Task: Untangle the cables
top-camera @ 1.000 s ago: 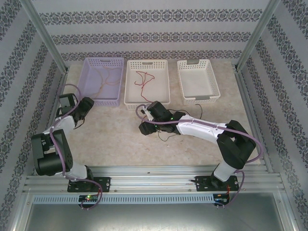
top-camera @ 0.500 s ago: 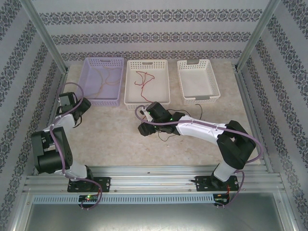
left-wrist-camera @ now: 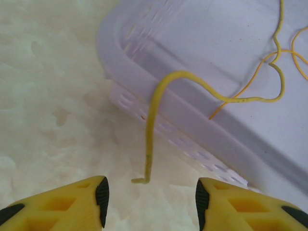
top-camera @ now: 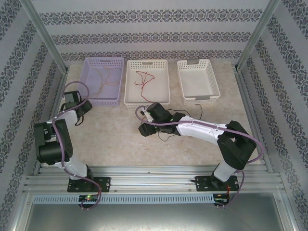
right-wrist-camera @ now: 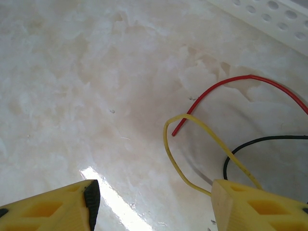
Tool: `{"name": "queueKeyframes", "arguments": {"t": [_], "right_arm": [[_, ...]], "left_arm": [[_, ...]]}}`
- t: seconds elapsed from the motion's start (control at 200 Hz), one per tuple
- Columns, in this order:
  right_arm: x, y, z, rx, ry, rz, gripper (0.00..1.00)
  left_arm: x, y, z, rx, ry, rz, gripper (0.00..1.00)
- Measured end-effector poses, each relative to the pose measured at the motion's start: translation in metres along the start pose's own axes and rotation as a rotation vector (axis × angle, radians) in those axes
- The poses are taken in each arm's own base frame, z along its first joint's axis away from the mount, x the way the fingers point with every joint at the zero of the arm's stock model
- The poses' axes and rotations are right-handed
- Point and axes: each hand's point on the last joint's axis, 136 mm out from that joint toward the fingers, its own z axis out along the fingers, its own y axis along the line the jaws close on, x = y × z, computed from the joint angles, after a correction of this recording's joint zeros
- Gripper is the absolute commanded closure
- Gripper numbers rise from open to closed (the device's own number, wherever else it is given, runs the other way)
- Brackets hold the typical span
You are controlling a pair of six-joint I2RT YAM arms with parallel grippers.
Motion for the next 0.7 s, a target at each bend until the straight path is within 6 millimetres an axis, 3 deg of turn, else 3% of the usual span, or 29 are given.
{"name": "queueKeyframes", "arguments": {"t": [0.699], "right_arm": [[0.003,0.01,0.001,-0.014,0.006,-0.019,0.37]], "left_arm": [[-0.016,-0.003,0.012,-0.023,-0.022,0.054,0.81]]}}
